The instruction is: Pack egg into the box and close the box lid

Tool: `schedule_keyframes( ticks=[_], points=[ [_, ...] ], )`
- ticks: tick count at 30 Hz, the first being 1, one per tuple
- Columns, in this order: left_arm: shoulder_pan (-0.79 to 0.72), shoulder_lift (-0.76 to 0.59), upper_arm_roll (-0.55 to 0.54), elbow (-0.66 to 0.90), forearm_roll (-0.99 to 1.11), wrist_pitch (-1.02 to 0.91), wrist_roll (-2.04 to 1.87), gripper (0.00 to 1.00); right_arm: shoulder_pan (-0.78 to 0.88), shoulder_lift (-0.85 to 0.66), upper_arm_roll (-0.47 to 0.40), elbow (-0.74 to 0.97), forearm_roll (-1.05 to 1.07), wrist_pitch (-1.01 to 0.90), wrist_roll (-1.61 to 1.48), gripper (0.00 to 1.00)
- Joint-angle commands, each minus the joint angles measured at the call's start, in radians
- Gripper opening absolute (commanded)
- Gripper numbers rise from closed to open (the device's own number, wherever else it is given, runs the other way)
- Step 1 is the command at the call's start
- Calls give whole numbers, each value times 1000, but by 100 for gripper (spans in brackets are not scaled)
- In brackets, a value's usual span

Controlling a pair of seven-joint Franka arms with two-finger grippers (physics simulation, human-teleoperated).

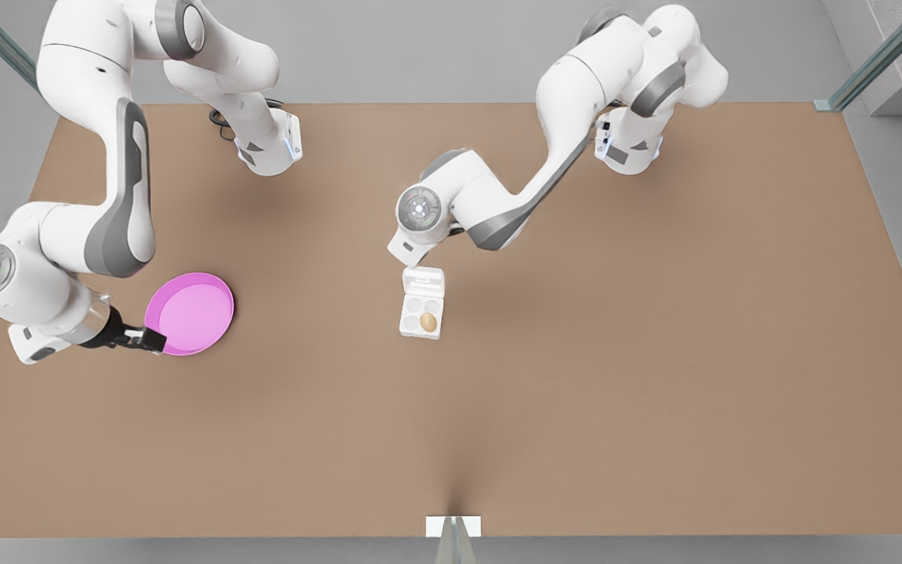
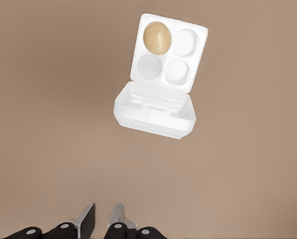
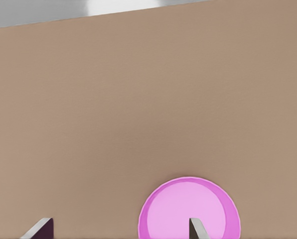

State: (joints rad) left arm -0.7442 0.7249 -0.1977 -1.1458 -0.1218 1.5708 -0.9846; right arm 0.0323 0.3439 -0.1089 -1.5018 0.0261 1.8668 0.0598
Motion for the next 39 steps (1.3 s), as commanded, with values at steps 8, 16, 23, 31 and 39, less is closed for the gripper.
schedule_keyframes(
  ticks=[8,16,23,31,39],
  points=[
    [-66,65,0,-8,59,25,93,34,-5,32,0,35,9,3,0,100],
    [-63,134,12,-6,56,135,115,34,-5,35,0,37,12,3,0,100],
    [-53,154,17,0,54,207,123,34,-5,33,0,37,12,3,2,100],
    [-46,162,38,1,54,261,130,34,0,35,1,49,14,3,2,100],
    [-46,146,104,52,56,268,130,34,4,37,3,51,14,3,2,100]
  ],
)
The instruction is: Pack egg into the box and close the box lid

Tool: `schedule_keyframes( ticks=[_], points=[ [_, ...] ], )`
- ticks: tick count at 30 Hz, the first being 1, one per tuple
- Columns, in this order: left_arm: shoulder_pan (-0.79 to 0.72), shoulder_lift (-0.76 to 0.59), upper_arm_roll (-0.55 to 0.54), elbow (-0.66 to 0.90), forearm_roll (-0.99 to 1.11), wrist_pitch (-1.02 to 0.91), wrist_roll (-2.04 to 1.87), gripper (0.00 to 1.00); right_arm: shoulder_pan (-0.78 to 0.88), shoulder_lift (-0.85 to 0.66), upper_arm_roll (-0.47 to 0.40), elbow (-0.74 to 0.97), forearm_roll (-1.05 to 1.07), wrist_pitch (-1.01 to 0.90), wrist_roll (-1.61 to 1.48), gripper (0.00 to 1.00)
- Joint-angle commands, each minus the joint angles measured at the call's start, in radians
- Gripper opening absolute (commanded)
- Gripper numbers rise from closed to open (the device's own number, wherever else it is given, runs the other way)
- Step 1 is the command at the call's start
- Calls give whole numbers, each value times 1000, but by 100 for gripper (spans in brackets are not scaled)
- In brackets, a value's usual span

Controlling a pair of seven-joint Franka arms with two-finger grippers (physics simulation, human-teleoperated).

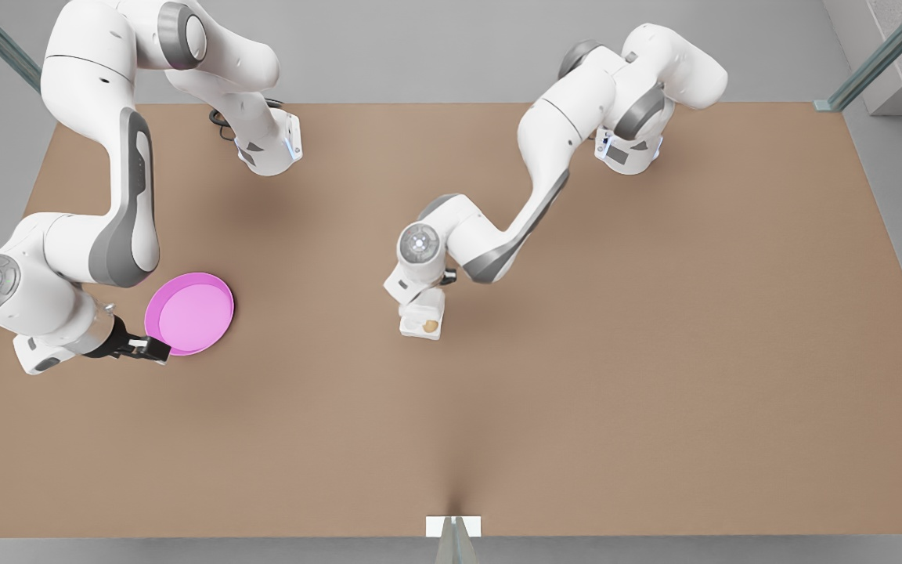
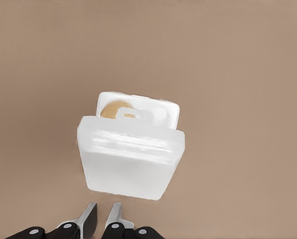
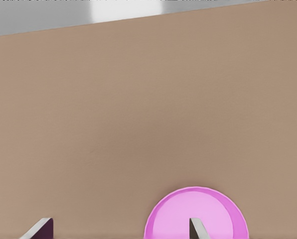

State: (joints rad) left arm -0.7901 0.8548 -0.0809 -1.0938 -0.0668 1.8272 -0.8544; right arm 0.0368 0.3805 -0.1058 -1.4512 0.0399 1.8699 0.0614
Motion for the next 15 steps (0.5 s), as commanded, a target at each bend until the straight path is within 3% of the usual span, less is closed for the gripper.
schedule_keyframes(
  ticks=[1,3,4,5,6,7,8,10,12,15],
  points=[
    [0,-13,6,0,1,-11,0,34,0,0,0,0,0,0,0,100],
    [58,-172,66,2,-37,-183,3,41,-3,1,0,0,0,0,0,100],
    [188,-278,81,0,-82,-290,-2,59,-3,1,0,2,0,0,0,100],
    [461,-345,95,0,-90,-350,157,100,-5,1,0,6,0,0,0,100],
    [589,-346,150,2,-68,-356,432,100,-5,1,0,6,0,0,0,100],
    [598,-347,265,2,-68,-348,650,100,-5,1,-2,6,0,0,0,100],
    [598,-373,311,28,-68,-358,710,100,-6,1,-2,6,0,0,0,100],
    [604,-528,317,17,-64,-463,707,100,-9,0,-2,35,2,-6,-2,100],
    [621,-681,251,-116,-7,-453,716,100,-6,0,-2,41,2,-3,-2,100],
    [621,-642,236,-138,19,-425,722,100,-9,-3,-2,41,3,-8,-2,100]
  ],
)
